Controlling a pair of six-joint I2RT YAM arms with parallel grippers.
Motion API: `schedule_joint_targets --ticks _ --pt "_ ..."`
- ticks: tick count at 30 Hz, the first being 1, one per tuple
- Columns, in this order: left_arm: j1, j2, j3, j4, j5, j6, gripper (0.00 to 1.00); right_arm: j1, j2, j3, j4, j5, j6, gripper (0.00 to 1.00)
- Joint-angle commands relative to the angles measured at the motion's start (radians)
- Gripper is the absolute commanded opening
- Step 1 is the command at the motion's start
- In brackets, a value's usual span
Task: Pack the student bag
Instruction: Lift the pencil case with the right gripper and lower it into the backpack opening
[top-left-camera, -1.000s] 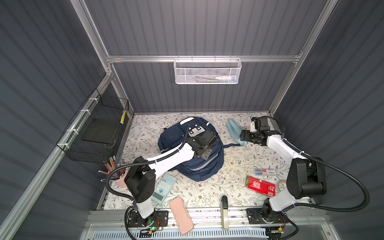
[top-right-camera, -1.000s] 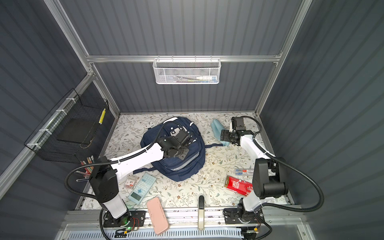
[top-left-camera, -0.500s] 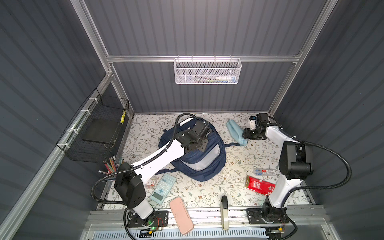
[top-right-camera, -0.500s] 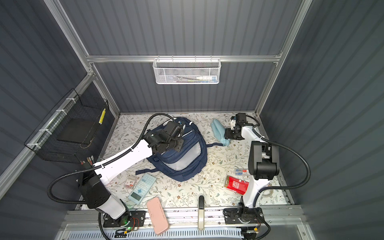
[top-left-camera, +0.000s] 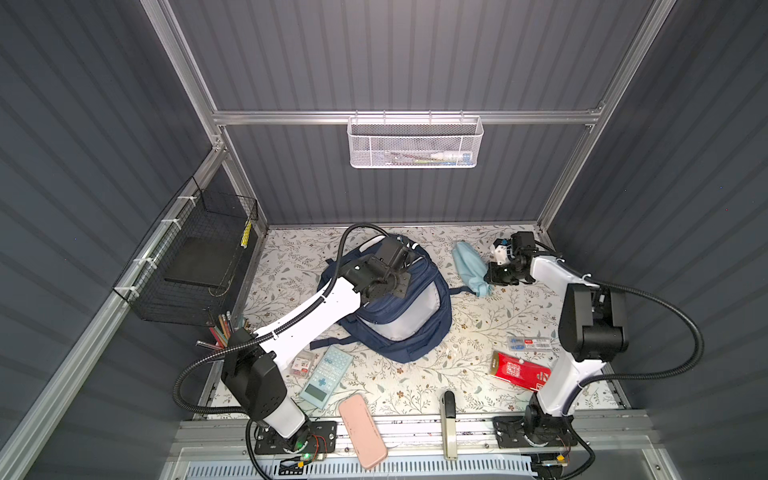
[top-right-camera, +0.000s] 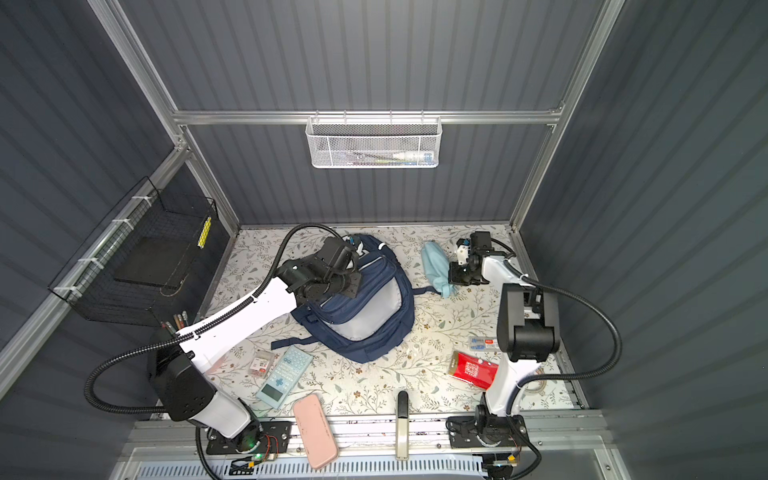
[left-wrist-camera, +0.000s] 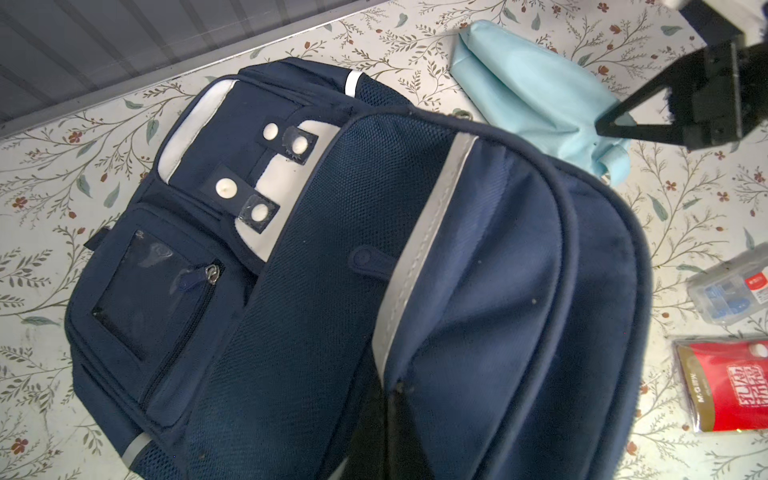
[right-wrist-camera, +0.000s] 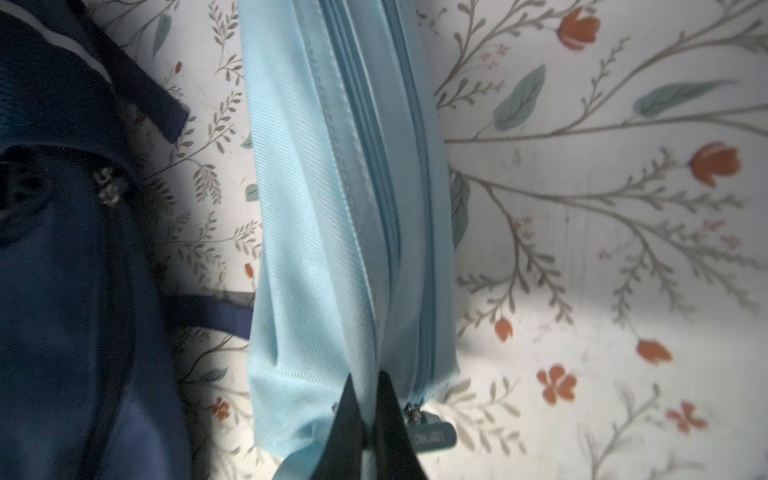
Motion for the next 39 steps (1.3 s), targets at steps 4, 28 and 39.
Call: schedule_joint_targets --ticks 4,28,39 --pt "0.026 -0.035 0.054 0.054 0.053 -0.057 0.0 0.107 -0.377 -0.123 -0.052 -0.048 0.109 0.02" --pt "0.076 0.09 0.301 0.006 0.159 -0.212 0.0 0.589 -0.654 -0.534 0.396 -0.147 0.679 0.0" --pt "0.086 0.128 0.459 -0.067 0.208 -0.237 0.0 0.622 -0.132 -0.274 0.849 -0.061 0.767 0.0"
